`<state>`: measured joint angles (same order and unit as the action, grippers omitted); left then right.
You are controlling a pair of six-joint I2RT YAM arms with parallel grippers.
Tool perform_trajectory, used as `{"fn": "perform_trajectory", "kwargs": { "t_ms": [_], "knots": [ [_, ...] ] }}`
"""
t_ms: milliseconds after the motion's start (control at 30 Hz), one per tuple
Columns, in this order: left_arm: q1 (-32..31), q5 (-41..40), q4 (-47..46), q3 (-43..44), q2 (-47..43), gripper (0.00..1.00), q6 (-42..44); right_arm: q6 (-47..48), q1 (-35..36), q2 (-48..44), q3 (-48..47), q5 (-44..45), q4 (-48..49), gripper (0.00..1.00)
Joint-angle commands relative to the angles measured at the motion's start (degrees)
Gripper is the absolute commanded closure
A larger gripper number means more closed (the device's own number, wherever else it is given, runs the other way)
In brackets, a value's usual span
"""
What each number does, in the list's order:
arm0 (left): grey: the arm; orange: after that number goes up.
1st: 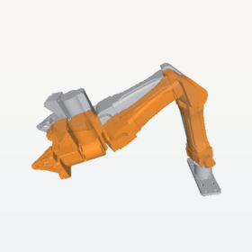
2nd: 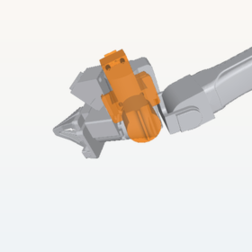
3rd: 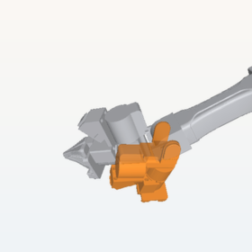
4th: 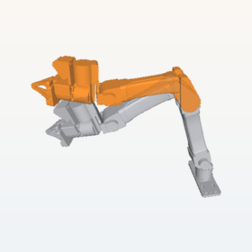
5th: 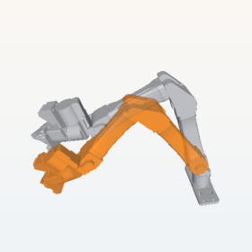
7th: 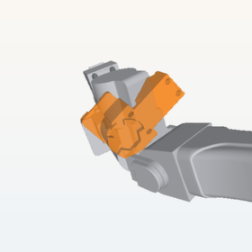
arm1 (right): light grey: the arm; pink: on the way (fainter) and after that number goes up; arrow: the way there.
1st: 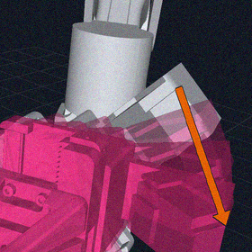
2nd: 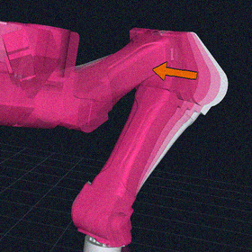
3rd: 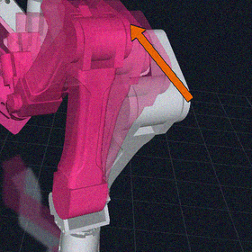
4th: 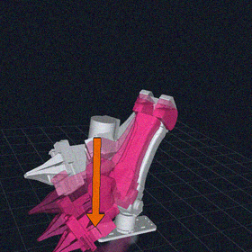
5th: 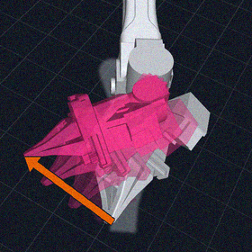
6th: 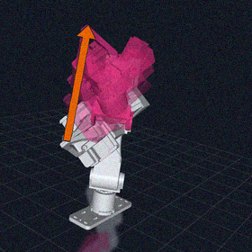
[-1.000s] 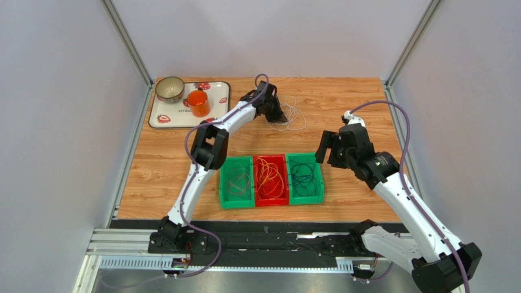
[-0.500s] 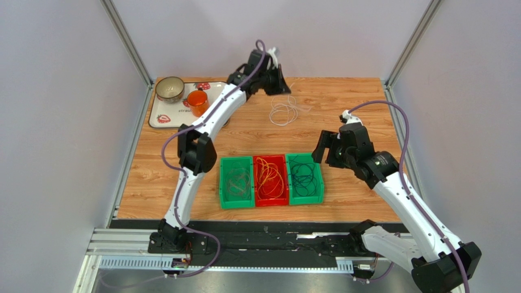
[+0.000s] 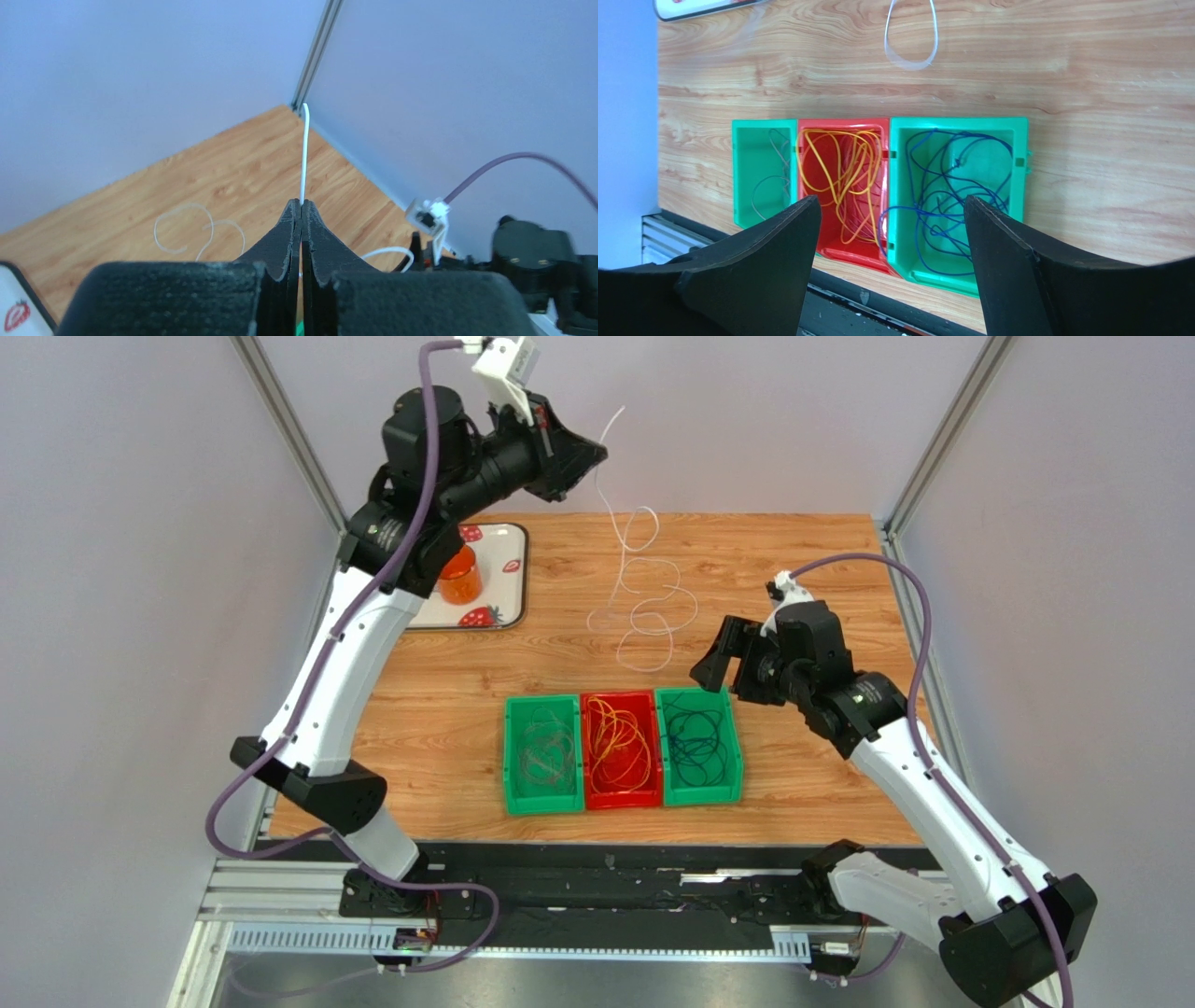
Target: Untangle the cables
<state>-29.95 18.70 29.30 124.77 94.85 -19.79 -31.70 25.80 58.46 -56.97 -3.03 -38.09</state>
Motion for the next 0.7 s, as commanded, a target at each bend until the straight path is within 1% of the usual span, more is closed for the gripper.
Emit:
{"fn": "perform_trajectory", "kwargs": {
  "t_ms": [0,133,233,367,500,600,667],
  "knots": [
    [1.1,0.9,4.2,-8.7,5.2,1.00,-0.1,-0.7,-0.1,1.0,-2.4,-3.6,6.7,0.21],
    [1.2,-1.0,1.8,-15.3,1.1,1.00,0.0,-3.1,-0.1,5.3,-3.4,-3.3,7.8,0.21],
    [1.2,-1.4,0.6,-17.3,-0.4,1.00,0.2,-4.7,0.0,8.6,-5.9,-4.2,9.1,0.21],
    [1.2,-1.4,0.8,-18.1,-1.2,1.00,0.5,-5.1,-0.1,15.6,-9.8,-3.4,8.9,0.22],
    [1.2,-2.7,1.6,-18.7,-1.9,1.00,1.5,-3.5,0.0,20.4,-12.4,-6.9,11.1,0.23],
    [1.4,-3.6,1.6,-17.9,-2.1,1.00,1.9,-2.5,0.0,24.8,-14.0,-8.7,12.9,0.24],
    [1.8,-3.6,2.6,-15.7,-1.5,1.00,2.0,-2.0,0.0,26.8,-15.6,-8.8,12.7,0.25]
  ]
}}
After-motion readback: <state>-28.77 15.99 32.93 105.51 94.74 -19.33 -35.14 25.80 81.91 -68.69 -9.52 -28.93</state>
